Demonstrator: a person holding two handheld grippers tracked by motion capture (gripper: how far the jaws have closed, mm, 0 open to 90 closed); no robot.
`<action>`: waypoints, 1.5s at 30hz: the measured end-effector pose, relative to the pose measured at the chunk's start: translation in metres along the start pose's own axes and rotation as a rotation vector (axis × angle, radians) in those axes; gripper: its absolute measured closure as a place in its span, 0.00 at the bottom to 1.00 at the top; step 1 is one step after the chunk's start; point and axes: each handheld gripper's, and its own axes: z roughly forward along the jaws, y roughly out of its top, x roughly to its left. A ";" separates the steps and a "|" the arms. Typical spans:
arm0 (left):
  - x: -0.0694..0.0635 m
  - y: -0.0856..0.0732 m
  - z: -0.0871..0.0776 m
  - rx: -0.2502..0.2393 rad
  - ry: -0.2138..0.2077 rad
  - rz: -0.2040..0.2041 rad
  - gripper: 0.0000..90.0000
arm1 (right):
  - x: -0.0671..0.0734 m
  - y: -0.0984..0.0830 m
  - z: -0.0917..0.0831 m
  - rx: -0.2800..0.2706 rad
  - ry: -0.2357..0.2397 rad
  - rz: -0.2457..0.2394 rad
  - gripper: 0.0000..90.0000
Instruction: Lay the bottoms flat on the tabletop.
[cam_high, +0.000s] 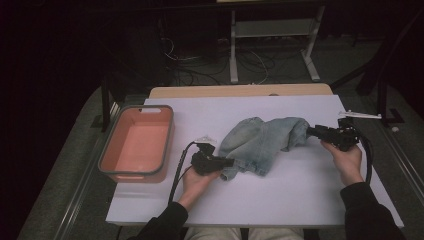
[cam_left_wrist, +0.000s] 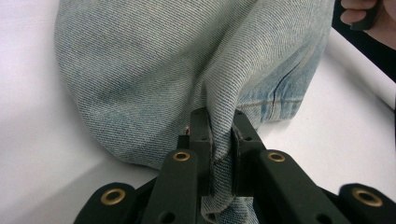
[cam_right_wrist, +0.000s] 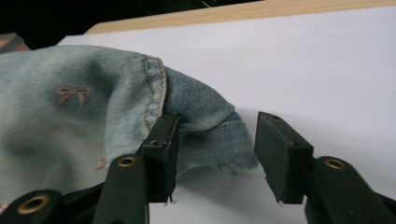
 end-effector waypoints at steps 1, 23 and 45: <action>0.000 0.000 0.000 0.000 -0.002 -0.001 0.91 | 0.000 -0.001 -0.003 -0.004 0.004 0.007 0.53; -0.001 -0.001 -0.001 0.006 -0.011 -0.004 0.91 | 0.041 -0.037 -0.001 0.128 0.059 -0.066 0.46; 0.000 -0.001 0.001 0.009 -0.009 -0.006 0.91 | 0.048 -0.041 0.038 0.174 0.005 -0.125 0.89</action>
